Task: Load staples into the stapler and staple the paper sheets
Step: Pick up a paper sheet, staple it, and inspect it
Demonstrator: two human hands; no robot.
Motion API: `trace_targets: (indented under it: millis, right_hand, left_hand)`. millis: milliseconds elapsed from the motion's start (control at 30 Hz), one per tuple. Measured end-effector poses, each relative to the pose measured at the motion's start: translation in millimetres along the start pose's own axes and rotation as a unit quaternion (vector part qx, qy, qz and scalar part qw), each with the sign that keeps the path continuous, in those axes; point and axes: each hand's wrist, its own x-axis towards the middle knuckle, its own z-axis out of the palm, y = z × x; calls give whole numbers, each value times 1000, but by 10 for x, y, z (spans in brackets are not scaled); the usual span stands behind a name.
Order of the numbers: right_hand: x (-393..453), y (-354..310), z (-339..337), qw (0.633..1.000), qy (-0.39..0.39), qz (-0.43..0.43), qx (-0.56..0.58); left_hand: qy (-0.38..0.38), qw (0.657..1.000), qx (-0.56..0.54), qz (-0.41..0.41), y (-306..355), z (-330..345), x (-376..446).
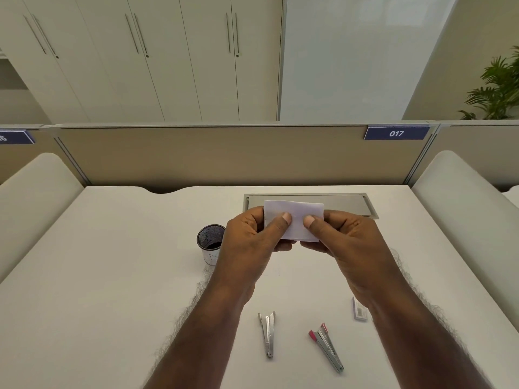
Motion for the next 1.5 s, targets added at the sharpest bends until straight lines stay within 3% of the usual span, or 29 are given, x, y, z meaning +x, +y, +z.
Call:
trace_targets:
  millis: [100, 200, 267, 400, 567, 633, 767, 933, 1200, 1367, 1500]
  right_hand:
    - [-23, 215, 43, 997, 75, -2, -2]
    - [-85, 560, 98, 983, 143, -5, -113]
    - [-178, 784, 179, 976, 143, -18, -165]
    - [-391, 1096, 401, 964, 81, -1, -253]
    - [-465, 1245, 552, 935, -64, 14, -349]
    - [-448, 1288, 561, 938, -58, 7, -342]
    - [-266, 1393, 528, 956, 39, 29, -288]
    - [18, 1500, 474, 974, 3, 180, -139]
    - [140, 1757, 541, 968, 26, 238, -70]
    - [283, 1886, 621, 970, 45, 202, -131]
    - [502, 1960, 773, 963, 68, 153, -210]
  left_hand:
    - [68, 997, 30, -18, -174, -1, 12]
    - [148, 987, 44, -51, -425, -15, -50]
    - [143, 986, -7, -88, -596, -21, -162]
    - [50, 980, -126, -147, -851, -61, -356]
    - [64, 977, -117, -164, -982, -208, -347]
    - [81, 980, -81, -165, -1028, -292, -311]
    - [124, 974, -2, -187, -1106, -495, -210]
    - [65, 977, 54, -194, -1177, -692, -122]
    - [106, 973, 136, -151, -1545, -1019, -58]
    - [105, 927, 350, -87, -1929, -1346, -37]
    - [37, 840, 533, -97, -2222, -1560, 3]
